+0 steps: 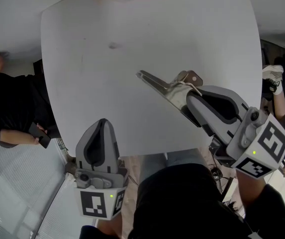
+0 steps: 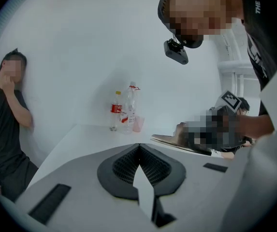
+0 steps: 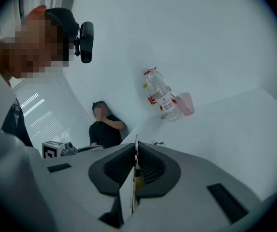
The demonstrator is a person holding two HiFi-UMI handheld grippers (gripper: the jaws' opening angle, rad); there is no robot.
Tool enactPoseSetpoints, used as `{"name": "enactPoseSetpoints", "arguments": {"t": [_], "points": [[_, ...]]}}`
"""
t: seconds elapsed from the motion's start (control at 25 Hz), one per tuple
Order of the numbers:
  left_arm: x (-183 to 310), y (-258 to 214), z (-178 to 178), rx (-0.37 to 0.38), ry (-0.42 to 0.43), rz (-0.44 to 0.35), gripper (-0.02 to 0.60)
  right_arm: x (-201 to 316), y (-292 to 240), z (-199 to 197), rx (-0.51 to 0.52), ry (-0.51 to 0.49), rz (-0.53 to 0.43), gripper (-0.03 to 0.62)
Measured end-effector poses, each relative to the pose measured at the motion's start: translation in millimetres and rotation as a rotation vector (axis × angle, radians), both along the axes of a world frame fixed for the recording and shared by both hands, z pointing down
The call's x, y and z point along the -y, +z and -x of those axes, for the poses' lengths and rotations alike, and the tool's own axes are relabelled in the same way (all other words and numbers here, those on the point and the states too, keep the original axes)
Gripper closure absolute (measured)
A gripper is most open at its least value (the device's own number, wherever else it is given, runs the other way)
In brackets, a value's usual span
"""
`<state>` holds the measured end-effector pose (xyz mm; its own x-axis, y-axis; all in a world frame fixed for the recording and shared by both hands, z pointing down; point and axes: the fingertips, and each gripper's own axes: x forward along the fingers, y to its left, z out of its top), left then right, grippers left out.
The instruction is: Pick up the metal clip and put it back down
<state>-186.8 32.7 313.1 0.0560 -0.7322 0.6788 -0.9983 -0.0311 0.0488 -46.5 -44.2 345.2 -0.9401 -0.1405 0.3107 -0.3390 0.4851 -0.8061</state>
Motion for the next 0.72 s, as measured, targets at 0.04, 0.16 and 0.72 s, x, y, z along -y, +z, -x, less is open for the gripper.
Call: {"name": "enactPoseSetpoints", "arguments": {"t": [0.04, 0.16, 0.72], "points": [[1, 0, -2, 0.0, 0.004, -0.004, 0.563, 0, -1, -1, 0.004, 0.0, -0.005, 0.556], [3, -3, -7, 0.006, 0.017, -0.014, 0.563, -2, -3, -2, 0.016, 0.001, -0.023, 0.556], [16, -7, -12, 0.014, 0.038, -0.078, 0.563, -2, -1, -3, 0.04, -0.005, -0.059, 0.556]]}}
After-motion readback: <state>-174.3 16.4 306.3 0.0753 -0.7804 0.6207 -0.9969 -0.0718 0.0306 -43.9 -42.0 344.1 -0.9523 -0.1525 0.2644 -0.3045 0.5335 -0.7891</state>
